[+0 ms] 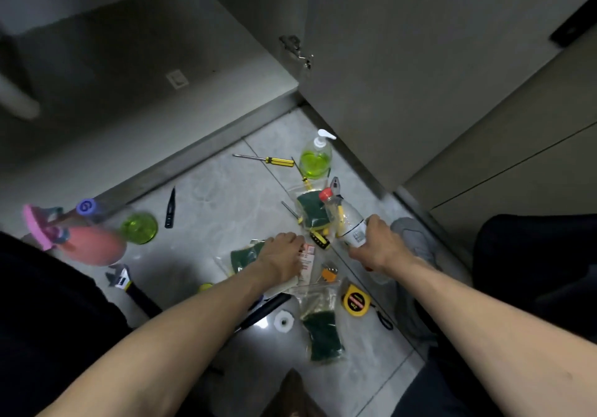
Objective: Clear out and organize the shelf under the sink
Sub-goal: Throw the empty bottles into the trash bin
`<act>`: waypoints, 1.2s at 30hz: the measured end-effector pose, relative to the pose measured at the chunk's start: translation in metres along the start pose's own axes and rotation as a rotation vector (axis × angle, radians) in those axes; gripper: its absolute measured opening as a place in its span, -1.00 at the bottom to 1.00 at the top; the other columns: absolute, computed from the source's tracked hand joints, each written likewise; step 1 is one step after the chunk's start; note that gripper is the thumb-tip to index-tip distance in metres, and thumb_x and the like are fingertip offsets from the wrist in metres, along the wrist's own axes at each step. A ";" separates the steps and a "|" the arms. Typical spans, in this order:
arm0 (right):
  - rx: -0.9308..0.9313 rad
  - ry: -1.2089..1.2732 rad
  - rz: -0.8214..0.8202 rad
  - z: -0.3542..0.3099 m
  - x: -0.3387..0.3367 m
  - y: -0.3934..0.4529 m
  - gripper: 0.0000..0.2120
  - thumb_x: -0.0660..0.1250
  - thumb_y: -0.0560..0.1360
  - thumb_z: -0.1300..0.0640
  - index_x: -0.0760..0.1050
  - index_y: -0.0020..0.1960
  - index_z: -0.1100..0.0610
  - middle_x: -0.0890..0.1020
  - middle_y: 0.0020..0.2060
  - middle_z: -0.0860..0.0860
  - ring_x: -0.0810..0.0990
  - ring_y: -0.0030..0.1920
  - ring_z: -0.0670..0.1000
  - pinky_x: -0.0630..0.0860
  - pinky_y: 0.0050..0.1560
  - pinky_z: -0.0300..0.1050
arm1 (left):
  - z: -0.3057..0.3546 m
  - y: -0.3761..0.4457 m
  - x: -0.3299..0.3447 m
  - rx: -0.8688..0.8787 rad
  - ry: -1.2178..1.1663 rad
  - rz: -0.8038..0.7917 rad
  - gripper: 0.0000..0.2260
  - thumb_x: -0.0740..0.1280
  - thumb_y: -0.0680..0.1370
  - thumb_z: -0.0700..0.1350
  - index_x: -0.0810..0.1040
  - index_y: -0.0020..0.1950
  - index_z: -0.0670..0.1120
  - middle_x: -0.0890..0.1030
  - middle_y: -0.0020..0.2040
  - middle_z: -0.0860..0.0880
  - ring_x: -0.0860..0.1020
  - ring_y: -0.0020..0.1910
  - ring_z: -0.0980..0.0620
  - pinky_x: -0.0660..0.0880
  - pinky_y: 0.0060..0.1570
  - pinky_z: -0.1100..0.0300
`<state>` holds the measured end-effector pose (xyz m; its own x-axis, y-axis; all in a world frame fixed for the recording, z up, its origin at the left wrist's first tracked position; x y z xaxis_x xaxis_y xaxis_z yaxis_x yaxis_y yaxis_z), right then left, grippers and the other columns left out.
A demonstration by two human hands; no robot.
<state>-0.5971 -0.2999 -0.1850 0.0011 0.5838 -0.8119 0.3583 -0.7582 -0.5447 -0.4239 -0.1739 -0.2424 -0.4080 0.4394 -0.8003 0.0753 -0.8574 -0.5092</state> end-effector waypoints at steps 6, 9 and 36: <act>-0.104 -0.035 -0.008 -0.016 -0.014 -0.001 -0.46 0.46 0.38 -0.11 0.28 0.20 0.06 0.50 0.10 0.07 0.54 -0.06 0.13 0.41 -0.17 -0.05 | 0.006 0.010 -0.003 0.003 0.010 0.077 -0.74 0.42 0.51 -0.07 0.53 0.18 0.02 0.54 0.07 0.00 0.50 0.10 -0.01 0.45 0.20 0.07; -0.110 0.013 0.019 -0.031 -0.027 -0.001 -0.47 0.46 0.39 -0.10 0.29 0.20 0.06 0.52 0.10 0.07 0.58 -0.04 0.15 0.46 -0.16 -0.04 | 0.000 0.006 -0.024 0.016 -0.073 0.024 -0.92 0.41 0.52 -0.02 0.53 -0.07 0.05 0.54 -0.10 0.03 0.54 -0.06 -0.03 0.43 -0.12 0.14; -0.619 0.972 0.578 -0.251 -0.300 -0.111 -0.55 0.43 0.36 -0.30 0.48 0.13 -0.10 0.68 -0.15 -0.17 0.67 -0.17 -0.21 0.56 -0.11 -0.16 | -0.016 -0.209 -0.384 0.115 -1.110 1.236 -0.87 0.31 0.58 -0.13 0.55 0.10 0.03 0.70 -0.10 0.03 0.70 -0.34 -0.01 0.51 -0.53 0.17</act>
<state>-0.4028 -0.3184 0.1717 0.8826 0.3864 -0.2679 0.4484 -0.8631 0.2323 -0.2682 -0.1592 0.1662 -0.5669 -0.8222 -0.0512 0.7814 -0.5564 0.2824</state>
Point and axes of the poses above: each hand's wrist, its own y-axis towards the middle knuckle, its own x-axis out of the palm, z = x × y, the point moved 5 cm from there along y, towards the middle knuckle
